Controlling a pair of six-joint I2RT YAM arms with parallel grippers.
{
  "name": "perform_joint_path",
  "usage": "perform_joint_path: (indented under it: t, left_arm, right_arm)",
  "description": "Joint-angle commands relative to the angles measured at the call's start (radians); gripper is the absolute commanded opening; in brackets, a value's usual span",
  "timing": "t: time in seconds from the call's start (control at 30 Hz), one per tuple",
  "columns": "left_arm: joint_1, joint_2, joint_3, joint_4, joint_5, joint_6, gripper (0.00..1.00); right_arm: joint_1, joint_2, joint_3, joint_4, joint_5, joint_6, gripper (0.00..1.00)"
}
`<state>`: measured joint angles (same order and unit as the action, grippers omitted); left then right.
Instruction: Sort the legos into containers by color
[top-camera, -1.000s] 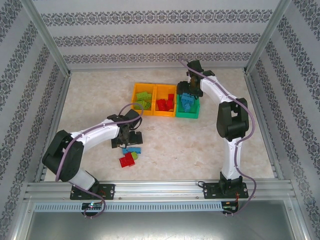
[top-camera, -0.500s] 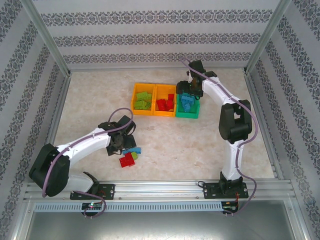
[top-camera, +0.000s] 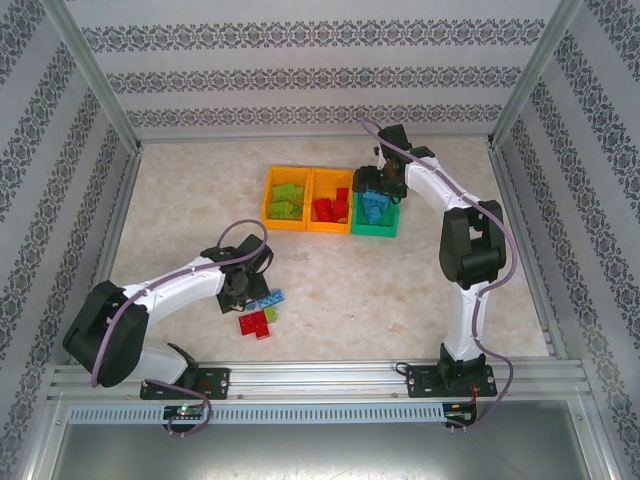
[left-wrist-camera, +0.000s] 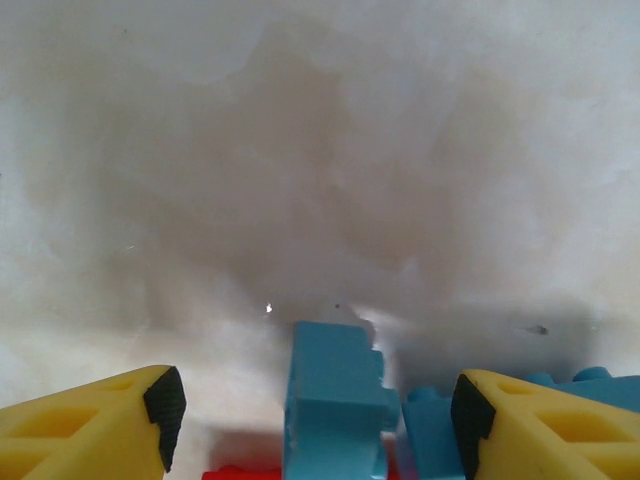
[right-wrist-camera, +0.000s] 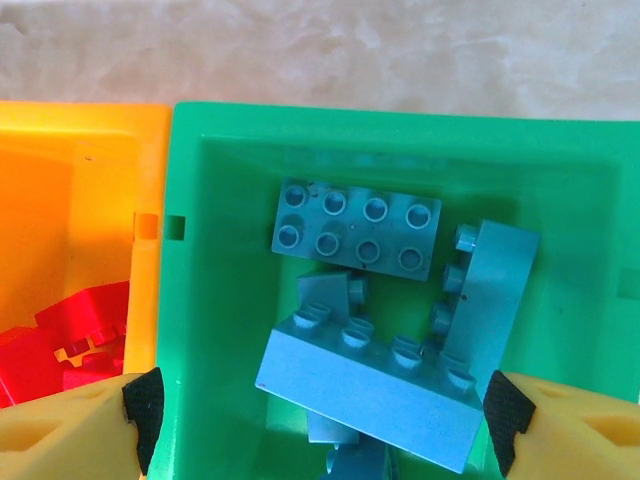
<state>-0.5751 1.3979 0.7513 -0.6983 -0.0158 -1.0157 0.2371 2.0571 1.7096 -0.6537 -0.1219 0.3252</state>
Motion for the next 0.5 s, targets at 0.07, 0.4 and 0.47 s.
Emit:
perform_joint_path:
  t: [0.07, 0.4, 0.47]
  left_arm:
    - [-0.006, 0.036, 0.004, 0.040, -0.002, -0.022, 0.73]
    - [-0.006, 0.047, 0.016, 0.028, -0.003, -0.019, 0.74]
    - [-0.006, 0.047, 0.009, 0.031, -0.001, -0.023, 0.71]
  right_arm:
    - [-0.014, -0.053, -0.013, 0.002, -0.005, -0.005, 0.86]
    - [-0.015, -0.063, -0.036, 0.007, 0.001, -0.008, 0.86]
    - [-0.018, -0.061, -0.035, 0.008, -0.001, -0.008, 0.86]
